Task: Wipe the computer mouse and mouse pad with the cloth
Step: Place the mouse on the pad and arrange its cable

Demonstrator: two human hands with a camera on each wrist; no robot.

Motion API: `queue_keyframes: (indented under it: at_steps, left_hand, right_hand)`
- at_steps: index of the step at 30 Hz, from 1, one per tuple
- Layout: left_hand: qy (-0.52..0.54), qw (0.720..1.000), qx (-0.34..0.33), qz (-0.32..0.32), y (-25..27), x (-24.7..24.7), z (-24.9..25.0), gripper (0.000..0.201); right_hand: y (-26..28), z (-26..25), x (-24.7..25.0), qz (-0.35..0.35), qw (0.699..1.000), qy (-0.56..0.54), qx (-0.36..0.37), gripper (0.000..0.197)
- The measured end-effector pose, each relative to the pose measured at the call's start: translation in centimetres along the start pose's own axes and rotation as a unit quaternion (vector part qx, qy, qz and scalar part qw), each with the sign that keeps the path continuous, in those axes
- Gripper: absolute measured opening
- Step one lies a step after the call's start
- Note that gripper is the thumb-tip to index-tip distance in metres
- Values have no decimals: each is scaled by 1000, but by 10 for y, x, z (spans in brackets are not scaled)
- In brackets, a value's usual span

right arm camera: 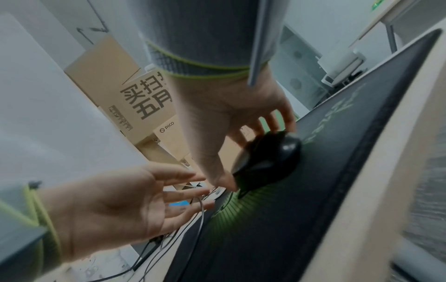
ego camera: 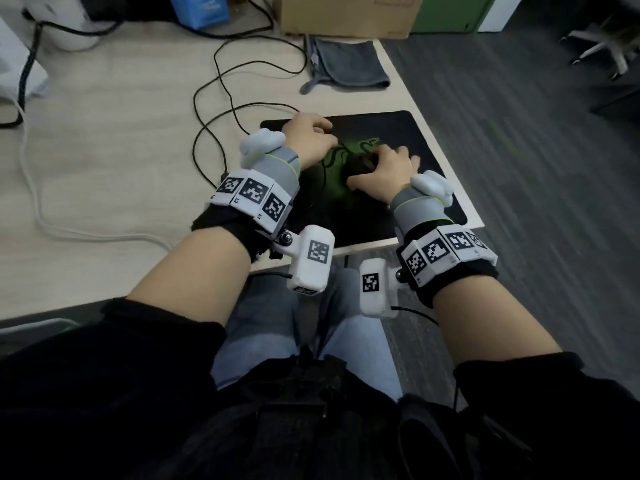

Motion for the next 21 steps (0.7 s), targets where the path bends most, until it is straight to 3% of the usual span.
queue_keyframes:
  at_steps: [5, 8, 11, 13, 18, 21]
  left_hand:
    - [-65, 987, 8, 146, -9, 53, -18, 38]
    - [-182, 955, 67, 224, -11, 91, -38, 50]
    - [-258, 930, 173, 194, -13, 108, -61, 59]
    - [-274, 922, 209, 174, -17, 114, -76, 60]
    - [-261, 935, 166, 173, -35, 124, -88, 32]
    - [-205, 956, 124, 169, -41, 124, -86, 25]
  right_hand:
    - [-11, -16, -3, -10, 999, 33, -11, 74]
    - [-19, -40, -7, -13, 999, 29, 19, 70]
    - [-23, -60, -11, -23, 998, 32, 53, 64]
    - [-25, -76, -14, -29, 996, 24, 81, 59]
    - [-24, -114, -21, -63, 981, -34, 180, 55]
    - [-24, -128, -22, -70, 971, -66, 217, 61]
Point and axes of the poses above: each hand's wrist, its own y-axis away from the middle knuckle, its own x-axis out of the back of the hand, z = x × y, the point moved 6 cm from there along -y, towards the middle knuckle, and after that the axes turned 4 degrees about -z, right-handed, at the moved point
